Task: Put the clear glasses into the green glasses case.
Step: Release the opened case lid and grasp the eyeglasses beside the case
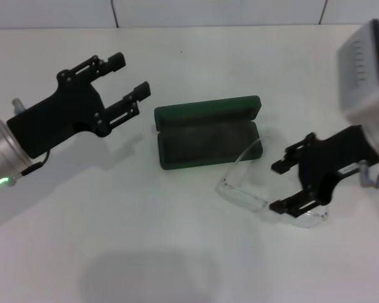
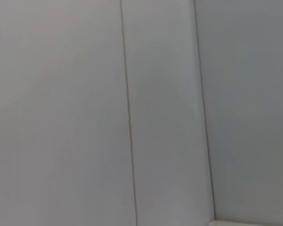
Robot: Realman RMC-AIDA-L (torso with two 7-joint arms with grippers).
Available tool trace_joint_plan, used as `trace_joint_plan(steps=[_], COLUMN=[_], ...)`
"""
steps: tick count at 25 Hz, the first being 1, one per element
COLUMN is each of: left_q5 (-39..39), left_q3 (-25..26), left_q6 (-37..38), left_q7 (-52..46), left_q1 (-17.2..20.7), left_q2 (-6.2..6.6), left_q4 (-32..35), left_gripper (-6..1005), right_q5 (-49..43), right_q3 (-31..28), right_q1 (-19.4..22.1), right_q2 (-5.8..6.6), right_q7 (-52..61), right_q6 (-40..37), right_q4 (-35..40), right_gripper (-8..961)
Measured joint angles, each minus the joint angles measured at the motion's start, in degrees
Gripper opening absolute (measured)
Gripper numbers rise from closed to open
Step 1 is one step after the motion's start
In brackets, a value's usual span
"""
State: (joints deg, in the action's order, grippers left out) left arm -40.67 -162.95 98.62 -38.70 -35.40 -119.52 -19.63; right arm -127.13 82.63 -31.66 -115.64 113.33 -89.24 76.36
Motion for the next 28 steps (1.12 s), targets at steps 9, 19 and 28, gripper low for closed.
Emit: trace_joint_plan(steps=[9,19,28], left_q5=[1.6,2.5,2.6], left_q3=[0.0,0.0,0.0], left_q6=[-1.3,-1.5,-1.4], left_q7=[-0.4,-0.4,-0.1], left_q1=[-0.1,0.0,0.3], left_q2=[0.07,0.08,0.05], left_q4=[0.5,0.6,0.6], left_gripper=[665,665,665], right_q5=[-3.6,-4.6,-4.6], right_q3=[9.6,16.8,17.8], right_q1=[-2.7,-5.3,-6.3], right_q2=[-0.26,-0.47,-0.53], right_q7=[5.6,10.4,13.1], right_q6=[4.3,9.6,10.5], right_q4=[-1.9,-6.4,-6.7], right_gripper=[739,704,582])
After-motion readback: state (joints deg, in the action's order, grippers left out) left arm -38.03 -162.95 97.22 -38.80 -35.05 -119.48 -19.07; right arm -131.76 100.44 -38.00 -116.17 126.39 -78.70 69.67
